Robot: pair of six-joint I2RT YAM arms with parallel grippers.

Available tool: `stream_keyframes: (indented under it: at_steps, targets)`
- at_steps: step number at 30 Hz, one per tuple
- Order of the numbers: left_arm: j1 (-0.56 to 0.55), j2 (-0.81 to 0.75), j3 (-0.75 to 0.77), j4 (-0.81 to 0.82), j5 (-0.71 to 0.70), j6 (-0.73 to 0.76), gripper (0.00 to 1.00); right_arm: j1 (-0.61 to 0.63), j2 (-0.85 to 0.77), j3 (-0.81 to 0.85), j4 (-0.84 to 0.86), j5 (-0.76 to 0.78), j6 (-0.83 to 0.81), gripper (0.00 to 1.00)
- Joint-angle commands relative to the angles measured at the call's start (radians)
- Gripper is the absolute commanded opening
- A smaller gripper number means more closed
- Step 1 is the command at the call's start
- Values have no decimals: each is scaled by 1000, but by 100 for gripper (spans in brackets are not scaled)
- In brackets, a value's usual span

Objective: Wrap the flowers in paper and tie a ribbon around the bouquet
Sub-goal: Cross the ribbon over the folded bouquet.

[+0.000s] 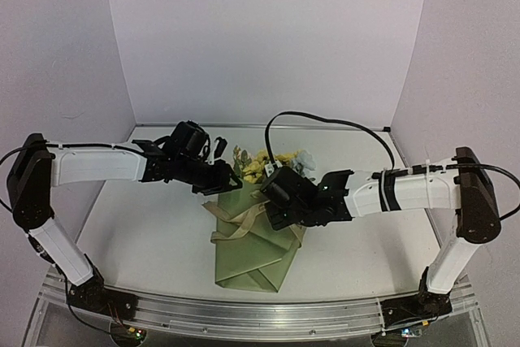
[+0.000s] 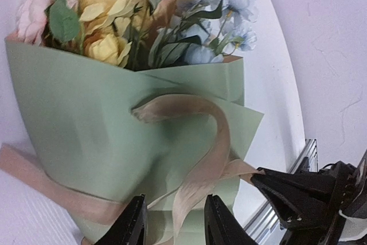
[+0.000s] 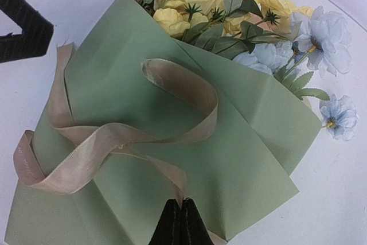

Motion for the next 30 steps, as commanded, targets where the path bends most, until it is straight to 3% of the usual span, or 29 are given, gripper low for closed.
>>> stream_keyframes:
  at_steps: [1,12,30]
  targets:
    - [-6,118,132,96,75,35,33,-2,-17,-23,65,30,3,1]
    - [-9,396,331,144,304,-11,29,-2,-43,-68,98,68,31,1]
    - [-71,452,347,29,582,87,29,-2,-78,-81,123,125,43,3]
